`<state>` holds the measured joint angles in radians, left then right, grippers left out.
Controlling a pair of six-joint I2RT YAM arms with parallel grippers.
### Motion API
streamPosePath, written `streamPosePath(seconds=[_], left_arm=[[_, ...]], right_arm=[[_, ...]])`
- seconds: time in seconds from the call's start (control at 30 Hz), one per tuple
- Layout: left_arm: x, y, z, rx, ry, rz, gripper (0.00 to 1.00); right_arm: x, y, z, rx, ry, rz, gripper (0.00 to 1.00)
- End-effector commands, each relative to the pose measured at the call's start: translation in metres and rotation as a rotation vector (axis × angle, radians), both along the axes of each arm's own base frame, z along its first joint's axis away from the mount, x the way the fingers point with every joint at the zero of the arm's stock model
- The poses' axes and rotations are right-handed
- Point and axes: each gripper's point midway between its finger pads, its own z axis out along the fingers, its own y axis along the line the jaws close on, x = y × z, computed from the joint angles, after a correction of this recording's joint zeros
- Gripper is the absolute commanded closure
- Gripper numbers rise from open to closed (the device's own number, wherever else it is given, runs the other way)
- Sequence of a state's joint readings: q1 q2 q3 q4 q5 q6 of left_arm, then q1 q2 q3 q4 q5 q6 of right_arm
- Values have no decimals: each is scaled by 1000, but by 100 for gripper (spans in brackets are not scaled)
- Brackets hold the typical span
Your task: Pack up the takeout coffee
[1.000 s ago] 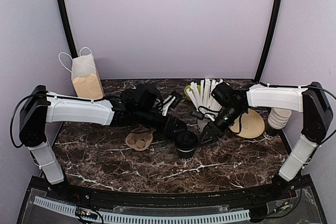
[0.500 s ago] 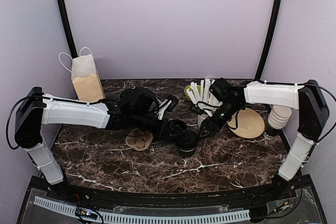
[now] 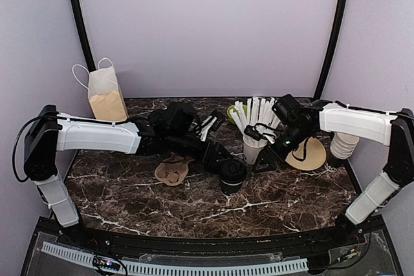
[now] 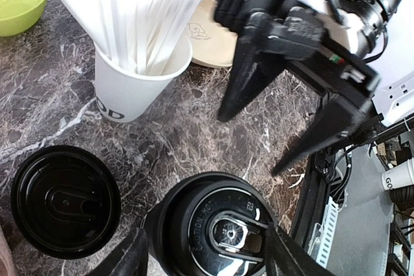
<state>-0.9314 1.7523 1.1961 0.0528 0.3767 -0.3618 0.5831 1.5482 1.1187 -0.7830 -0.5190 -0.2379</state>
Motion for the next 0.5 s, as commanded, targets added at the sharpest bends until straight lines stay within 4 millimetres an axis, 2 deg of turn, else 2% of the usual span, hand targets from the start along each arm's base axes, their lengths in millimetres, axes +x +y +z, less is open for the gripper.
streamPosePath(seconds=[0.0, 0.23, 0.47], left_arm=[[1, -5, -1, 13, -21, -22, 36], [1, -11, -12, 11, 10, -36, 46], [-2, -5, -27, 44, 38, -24, 52]], right_arm=[[-26, 8, 12, 128, 44, 75, 30], [-42, 31, 7, 155, 131, 138, 28], [-40, 43, 3, 147, 172, 144, 27]])
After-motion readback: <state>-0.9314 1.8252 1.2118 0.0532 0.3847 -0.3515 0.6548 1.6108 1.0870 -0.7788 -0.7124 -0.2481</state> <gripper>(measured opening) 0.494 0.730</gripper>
